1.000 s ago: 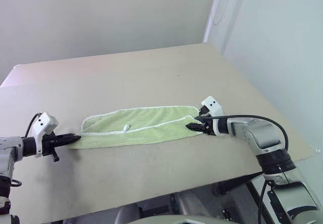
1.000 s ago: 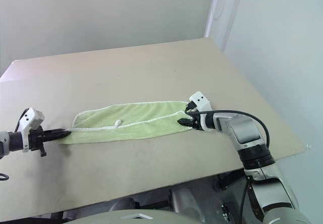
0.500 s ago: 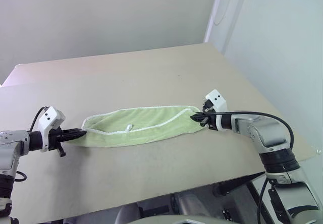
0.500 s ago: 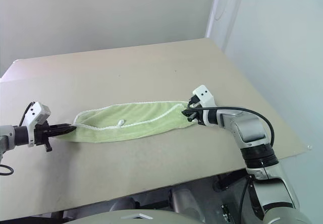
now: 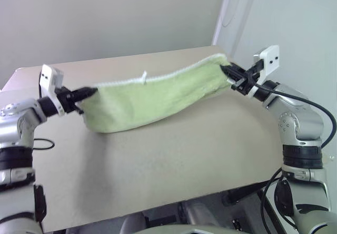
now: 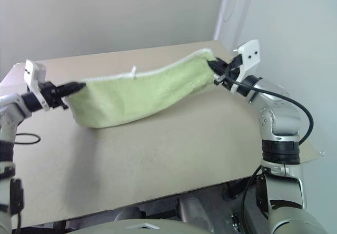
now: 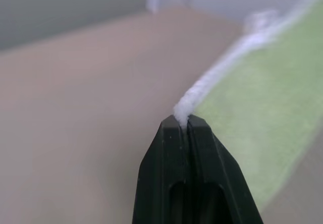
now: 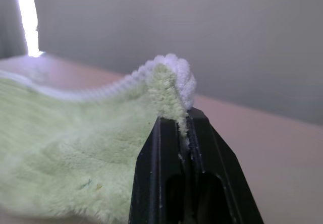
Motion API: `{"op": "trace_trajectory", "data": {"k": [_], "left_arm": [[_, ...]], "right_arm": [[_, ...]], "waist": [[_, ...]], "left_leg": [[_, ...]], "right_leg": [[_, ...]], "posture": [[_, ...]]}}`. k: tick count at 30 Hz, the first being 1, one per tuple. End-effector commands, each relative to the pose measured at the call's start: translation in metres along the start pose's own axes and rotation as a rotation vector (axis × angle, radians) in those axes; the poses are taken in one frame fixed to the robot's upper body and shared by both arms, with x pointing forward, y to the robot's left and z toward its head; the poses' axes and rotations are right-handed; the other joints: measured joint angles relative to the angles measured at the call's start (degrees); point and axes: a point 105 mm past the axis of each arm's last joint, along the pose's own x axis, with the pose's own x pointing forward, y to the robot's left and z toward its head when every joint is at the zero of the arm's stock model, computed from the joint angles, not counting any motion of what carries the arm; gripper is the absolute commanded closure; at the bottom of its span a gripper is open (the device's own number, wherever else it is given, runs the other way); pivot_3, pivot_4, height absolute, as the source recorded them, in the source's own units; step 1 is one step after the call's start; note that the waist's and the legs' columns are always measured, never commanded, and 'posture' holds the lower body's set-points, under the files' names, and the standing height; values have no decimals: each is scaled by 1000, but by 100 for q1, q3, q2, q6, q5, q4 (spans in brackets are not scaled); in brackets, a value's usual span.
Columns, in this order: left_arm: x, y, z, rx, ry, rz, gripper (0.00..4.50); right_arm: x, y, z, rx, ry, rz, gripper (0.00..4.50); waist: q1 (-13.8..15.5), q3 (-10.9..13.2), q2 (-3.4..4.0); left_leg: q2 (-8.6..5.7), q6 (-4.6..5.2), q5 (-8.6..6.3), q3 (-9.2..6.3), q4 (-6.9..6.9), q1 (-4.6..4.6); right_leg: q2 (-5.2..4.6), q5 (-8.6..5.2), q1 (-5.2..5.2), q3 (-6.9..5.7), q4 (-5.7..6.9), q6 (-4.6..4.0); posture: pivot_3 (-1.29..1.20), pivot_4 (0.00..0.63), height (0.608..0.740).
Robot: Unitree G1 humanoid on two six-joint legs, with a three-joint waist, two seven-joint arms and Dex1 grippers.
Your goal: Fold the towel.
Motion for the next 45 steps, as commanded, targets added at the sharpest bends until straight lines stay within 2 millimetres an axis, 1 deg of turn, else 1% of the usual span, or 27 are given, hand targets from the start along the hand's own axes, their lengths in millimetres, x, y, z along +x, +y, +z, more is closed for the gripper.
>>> {"op": "trace_trajectory", "data": {"k": [1, 5, 8, 10, 12, 13, 14, 16, 18, 20, 22, 24, 25, 27, 31, 33, 35, 37, 39, 43, 45], "left_arm": [[14, 17, 16, 101, -37, 99, 4500], [28, 30, 25, 181, -43, 184, 4500], [40, 34, 55, 267, -118, 268, 4500], [44, 35, 70, 316, -138, 303, 4500], [45, 38, 80, 376, -140, 346, 4500], [44, 39, 83, 394, -140, 361, 4500], [44, 36, 84, 423, -130, 335, 4500], [44, 31, 81, 455, -110, 266, 4500], [41, 26, 72, 467, -80, 187, 4500], [40, 23, 67, 475, -62, 148, 4500], [22, 11, 24, 506, 74, -60, 4500], [1, 1, -9, 509, 178, -195, 4500], [-10, -2, -21, 513, 215, -223, 4500], [-27, -9, -36, 489, 257, -254, 4500], [-55, -25, -54, 442, 326, -303, 4500], [-62, -30, -56, 434, 344, -313, 4500], [-63, -33, -56, 429, 347, -310, 4500], [-80, -37, -62, 390, 393, -319, 4500], [-91, -43, -65, 361, 425, -336, 4500], [-103, -52, -65, 341, 463, -360, 4500], [-112, -54, -69, 341, 507, -376, 4500]], "right_arm": [[9, -14, 18, -69, -88, -46, 4454], [19, -24, 22, -87, -119, -84, 4454], [29, -38, 36, -122, -170, -143, 4454], [32, -47, 47, -160, -203, -180, 4454], [33, -52, 54, -187, -232, -201, 4454], [34, -53, 55, -193, -239, -206, 4454], [33, -54, 54, -190, -242, -206, 4454], [30, -48, 48, -203, -227, -160, 4454], [21, -33, 37, -226, -219, -73, 4454], [16, -26, 32, -231, -217, -36, 4454], [-6, -5, 7, -204, -199, 32, 4454], [-28, 15, -14, -171, -163, 77, 4454], [-37, 24, -21, -160, -147, 92, 4454], [-55, 40, -33, -138, -115, 115, 4454], [-81, 59, -45, -106, -66, 126, 4454], [-86, 63, -46, -103, -55, 128, 4454], [-87, 64, -46, -102, -53, 127, 4454], [-105, 70, -47, -70, -25, 126, 4454], [-121, 82, -49, -33, 18, 154, 4454], [-140, 97, -55, 24, 86, 194, 4454], [-150, 105, -59, 51, 126, 211, 4454]], "waist": [[-5, 0, 2], [-4, 0, 2], [9, 1, 1], [20, 1, 1], [19, 1, 1], [16, 1, 2], [13, -1, 4], [12, -2, 6], [18, -2, 6], [10, -2, 6], [6, -8, 18], [-33, -21, 31], [-39, -20, 32], [-21, -15, 28], [28, -13, 6], [29, -12, 6], [35, -7, 10], [27, -7, 12], [24, -10, 11], [25, -6, 8], [21, -8, 2]], "left_leg": [[-1, 0, 0, 0, 0, 1], [-2, 0, 0, 0, 0, 0], [-2, 0, 1, 0, 1, -7], [-4, 0, 1, -1, 2, -14], [-6, 0, 0, 0, -4, -15], [-6, 1, 0, 0, -7, -13], [-6, 2, -1, 0, -9, -12], [-6, 4, -2, 3, -21, -13], [-6, 4, -2, 1, -30, -14], [-6, 4, -2, 1, -33, -17], [-8, 5, -2, 3, -33, -19], [-8, 5, -2, 11, -67, -15], [-8, 4, -2, 14, -74, -2], [-2, 5, -2, 10, -81, -9], [0, 3, -1, 10, -62, -9], [2, 3, -1, 10, -62, 26], [1, -1, 2, 12, -61, 57], [1, -3, 2, 11, -62, 96], [8, -3, 2, 8, -77, 102], [10, -4, 2, 12, -83, 88], [9, -4, 1, 16, -83, 87]], "right_leg": [[0, 0, 0, 0, 1, 0], [0, 12, -9, 3, 0, 11], [-1, 23, -20, 3, 1, -1], [-3, 27, -24, 3, -2, -1], [-6, 26, -25, 3, -4, 2], [-7, 25, -24, 4, -5, 6], [-7, 23, -24, 5, -5, 9], [-7, 20, -24, 8, -4, 13], [-5, 18, -26, 8, -6, 13], [-5, 17, -28, 8, -4, 13], [-7, 18, -29, 10, -5, 14], [-7, 3, -19, 19, -1, 14], [-6, -6, -16, 21, 7, 9], [-3, -13, -32, 18, 17, -3], [0, -20, -32, 17, 26, 8], [1, -33, 3, 15, 27, -12], [0, -33, 35, 15, 19, -14], [0, -34, 71, 15, 8, -14], [4, -35, 76, 12, 4, -16], [5, -41, 55, 11, 1, -23], [3, -41, 56, 13, -2, -23]], "posture": [[0, 0, 712], [0, 0, 712], [0, 0, 712], [0, 0, 712], [0, 0, 712], [0, 0, 712], [0, 0, 712], [0, 0, 712], [0, 0, 712], [0, 0, 712], [0, 0, 712], [0, 0, 712], [0, 0, 712], [0, 0, 712], [0, 0, 712], [0, 0, 712], [0, 0, 712], [0, 0, 712], [0, 0, 712], [0, 0, 712], [0, 0, 712]]}}
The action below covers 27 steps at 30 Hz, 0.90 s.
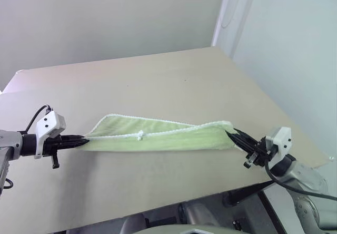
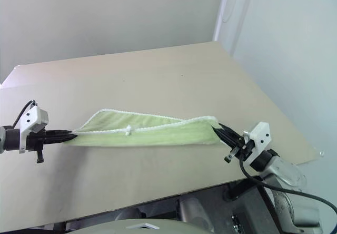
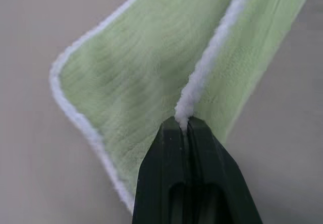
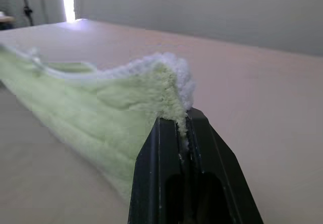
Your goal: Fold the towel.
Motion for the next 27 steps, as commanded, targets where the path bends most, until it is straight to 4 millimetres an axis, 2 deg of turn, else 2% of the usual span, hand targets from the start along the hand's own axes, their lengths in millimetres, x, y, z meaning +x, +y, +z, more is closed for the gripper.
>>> {"op": "trace_trajectory", "data": {"k": [1, 4, 7, 9, 12, 18, 23, 27], "left_arm": [[-18, -1, 7, 55, 40, 8, 4500], [-18, 0, 1, 68, 68, 16, 4500], [3, 3, 9, 74, 25, -24, 4500], [18, 13, 14, 76, 2, -24, 4500], [33, 23, 21, 90, -15, -31, 4500], [57, 41, 26, 102, -8, -53, 4500], [81, 64, 41, 128, -23, -22, 4500], [92, 67, 44, 144, -4, -45, 4500]], "right_arm": [[-9, 13, 14, -31, -15, 34, 4454], [-11, 13, 13, -29, -8, 15, 4454], [-6, -3, 0, -32, 44, -62, 4454], [-2, -15, -2, -11, 53, -126, 4454], [-2, -23, -4, 12, 79, -169, 4454], [-8, -20, -16, 33, 166, -164, 4454], [-5, -17, -36, 93, 303, -146, 4454], [-6, -13, -48, 79, 443, -114, 4454]], "waist": [[-3, -2, -4], [-7, 0, -4], [-9, 3, -9], [-5, 1, 9], [12, -7, -1], [31, -10, -8], [117, -11, -11], [164, -11, -12]], "left_leg": [[0, 0, 0, 0, 0, 3], [0, -2, -1, -1, -2, 7], [1, -5, -3, -6, -1, 6], [6, -11, -6, -35, -1, 9], [3, -11, 2, -31, 2, 8], [-7, 3, -7, -14, -11, -18], [-9, 15, -13, -15, -1, -36], [-14, 15, -13, -2, 10, -24]], "right_leg": [[0, 0, 0, 0, -1, 0], [0, -1, 0, -1, -5, 0], [-2, 0, 2, -13, -21, 0], [-3, 1, 12, -46, -84, 2], [-14, 5, 23, -49, -94, 9], [-10, 8, 10, -28, -55, 12], [-7, 6, -1, -25, -55, 14], [-7, 8, 2, -7, -40, 14]], "posture": [[0, 0, 712], [0, 0, 712], [0, 0, 712], [0, 0, 712], [0, 0, 712], [0, 0, 712], [0, 0, 712], [0, 0, 712]]}}
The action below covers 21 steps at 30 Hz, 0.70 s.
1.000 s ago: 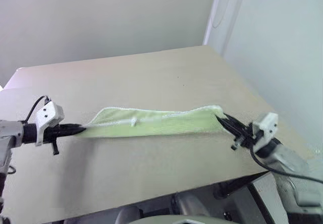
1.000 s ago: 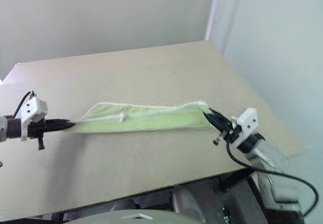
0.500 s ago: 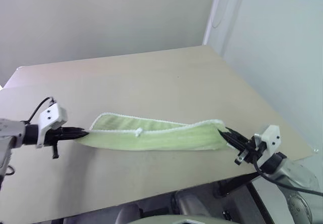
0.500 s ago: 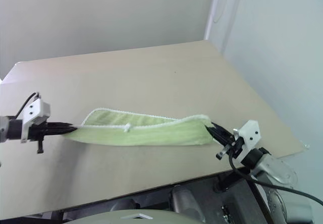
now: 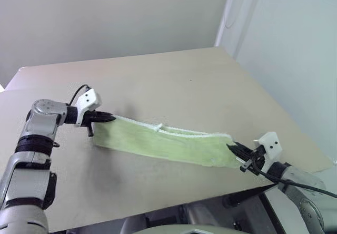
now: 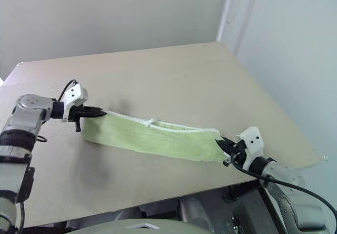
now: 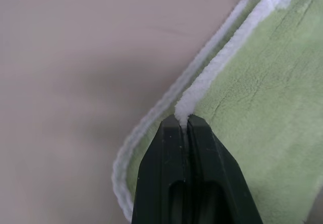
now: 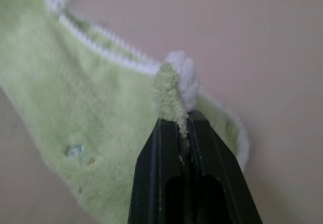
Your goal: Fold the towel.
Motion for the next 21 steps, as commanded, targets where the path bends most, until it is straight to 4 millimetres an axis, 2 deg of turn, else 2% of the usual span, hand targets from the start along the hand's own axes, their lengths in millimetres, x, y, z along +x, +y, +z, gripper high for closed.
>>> {"op": "trace_trajectory", "data": {"k": [1, 9, 13, 18, 21], "left_arm": [[2, 6, 6, 45, 13, 3, 4500], [17, 6, -3, 44, 38, 15, 4500], [22, 11, 0, 33, 7, 66, 4500], [25, 10, -3, 31, 3, 81, 4500], [27, 12, 0, 16, -18, 101, 4500]], "right_arm": [[1, 1, 3, -55, 51, 2, 4454], [3, -15, 14, -8, -14, -89, 4454], [3, -23, 19, 2, -40, -126, 4454], [6, -38, 13, 7, 3, -181, 4454], [8, -40, 10, 4, 28, -181, 4454]], "waist": [[14, -1, -2], [7, -1, -7], [18, -4, -13], [19, -6, -16], [19, -6, -16]], "left_leg": [[0, 0, 0, 0, 0, 2], [0, 0, 0, 0, -1, 11], [0, 0, 0, 0, 0, 11], [0, 0, 0, 0, 0, 12], [-1, 0, 0, 0, 0, 12]], "right_leg": [[0, -1, 0, 1, 3, 0], [3, -2, 0, 2, 21, 0], [3, -2, 0, 3, 24, 1], [3, -1, 0, 3, 26, 1], [2, -1, 0, 4, 26, 1]], "posture": [[0, 0, 712], [0, 0, 712], [0, 0, 712], [0, 0, 712], [0, 0, 712]]}}
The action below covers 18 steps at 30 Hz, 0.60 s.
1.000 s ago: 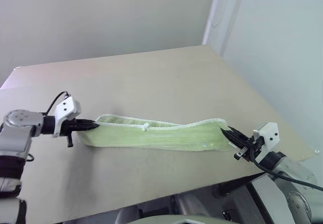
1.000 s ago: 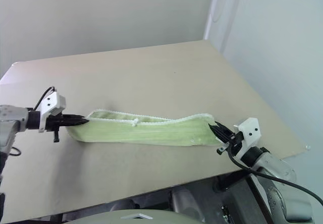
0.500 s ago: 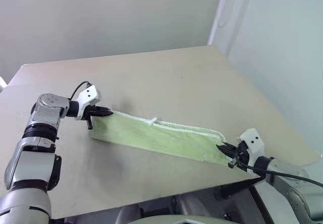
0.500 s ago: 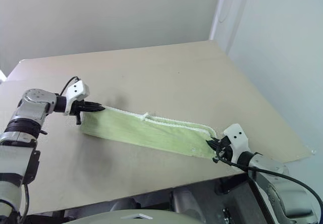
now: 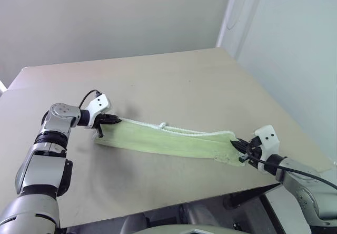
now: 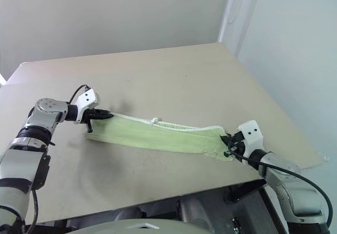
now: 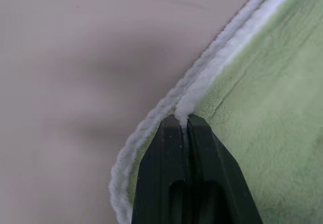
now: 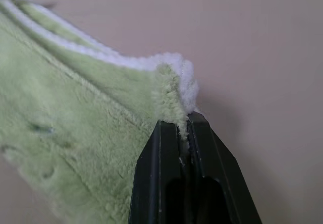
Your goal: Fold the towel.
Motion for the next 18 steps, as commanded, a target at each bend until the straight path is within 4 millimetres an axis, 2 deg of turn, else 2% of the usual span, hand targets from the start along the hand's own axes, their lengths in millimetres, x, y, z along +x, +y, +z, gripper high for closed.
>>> {"op": "trace_trajectory", "data": {"k": [1, 4, 10, 13, 14, 18], "left_arm": [[-5, 11, 18, 10, -64, 49, 4264], [-6, 11, 17, -3, -66, 37, 3438], [-14, 15, 11, 7, -35, 74, 1244], [-18, 22, 11, 25, -27, 132, 167], [-18, 26, 12, 28, -31, 162, 22], [-22, 39, 21, 19, -82, 275, 22]], "right_arm": [[0, -8, 6, -29, 0, -23, 4237], [0, -7, 6, -13, 2, -11, 3405], [-3, 3, 11, 10, -10, 49, 1286], [-8, 1, 16, 37, -18, 40, 154], [-9, -3, 19, 60, -28, 23, 13], [-22, -17, 38, 240, -121, 6, 13]], "waist": [[0, 0, 0], [-6, 0, 0], [-7, 0, 0], [-5, 0, 0], [-3, 0, 0], [-1, 0, -1]], "left_leg": [[0, 0, 0, 0, 0, 0], [0, 0, 0, 0, 0, 1], [0, 0, 0, 0, 0, 2], [0, 0, 0, -1, -1, 3], [0, 0, 0, -1, 0, 3], [0, 0, 0, 0, 1, 2]], "right_leg": [[0, 0, 0, 0, 0, 0], [1, 0, 0, 0, 1, 0], [1, 0, 0, 0, 2, 0], [1, 0, 0, 0, 4, 0], [1, 0, 0, 0, 4, 0], [0, 1, 1, 0, 4, 1]], "posture": [[0, 0, 712], [0, 0, 712], [0, 0, 712], [0, 0, 712], [0, 0, 712], [0, 0, 712]]}}
